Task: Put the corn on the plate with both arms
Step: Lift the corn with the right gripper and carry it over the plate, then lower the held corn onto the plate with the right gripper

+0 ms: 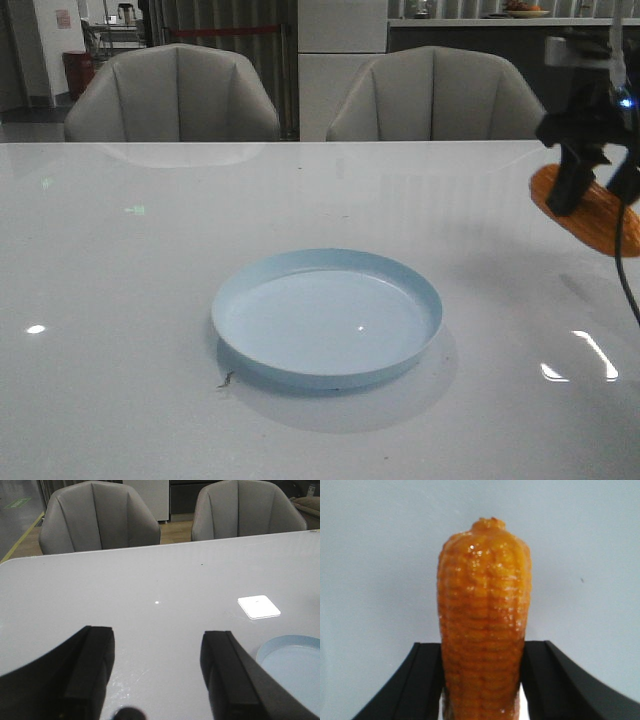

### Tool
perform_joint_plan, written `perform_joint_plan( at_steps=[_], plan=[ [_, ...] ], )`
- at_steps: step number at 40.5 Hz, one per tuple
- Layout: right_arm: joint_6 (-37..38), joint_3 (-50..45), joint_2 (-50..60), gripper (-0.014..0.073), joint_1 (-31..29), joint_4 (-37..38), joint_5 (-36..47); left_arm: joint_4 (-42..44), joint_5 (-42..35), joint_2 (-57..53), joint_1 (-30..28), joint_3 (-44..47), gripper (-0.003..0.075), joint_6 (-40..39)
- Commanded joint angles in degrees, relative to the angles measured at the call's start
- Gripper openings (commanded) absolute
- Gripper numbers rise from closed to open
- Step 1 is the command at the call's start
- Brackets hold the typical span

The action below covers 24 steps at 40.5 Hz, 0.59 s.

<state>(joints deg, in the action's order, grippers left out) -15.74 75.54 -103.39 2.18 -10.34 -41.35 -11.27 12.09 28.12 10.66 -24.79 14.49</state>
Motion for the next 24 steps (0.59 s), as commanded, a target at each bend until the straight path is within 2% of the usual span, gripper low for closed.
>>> perform_joint_plan(
  at_steps=[1, 6, 15, 24],
  plan=[
    [-3.9, 6.3, 2.7, 0.0237, 3.6, -0.8, -2.5, -0.2, -4.4, 0.2, 0.0, -1.7, 0.0449, -0.2],
    [-5.7, 10.4, 2.7, 0.0237, 9.8, -1.3, -4.8, -0.2, -4.4, 0.2, 0.0, -1.7, 0.0449, -0.2],
    [-7.1, 11.0, 1.5, 0.0237, 20.4, -1.6, -4.1, -0.1, -4.4, 0.2, 0.0, -1.7, 0.0449, -0.2],
    [-8.5, 11.0, -3.7, 0.0237, 26.6, -1.7, -4.1, 0.0, -4.7, 0.2, 0.0, -1.7, 0.0449, -0.2]
  ],
)
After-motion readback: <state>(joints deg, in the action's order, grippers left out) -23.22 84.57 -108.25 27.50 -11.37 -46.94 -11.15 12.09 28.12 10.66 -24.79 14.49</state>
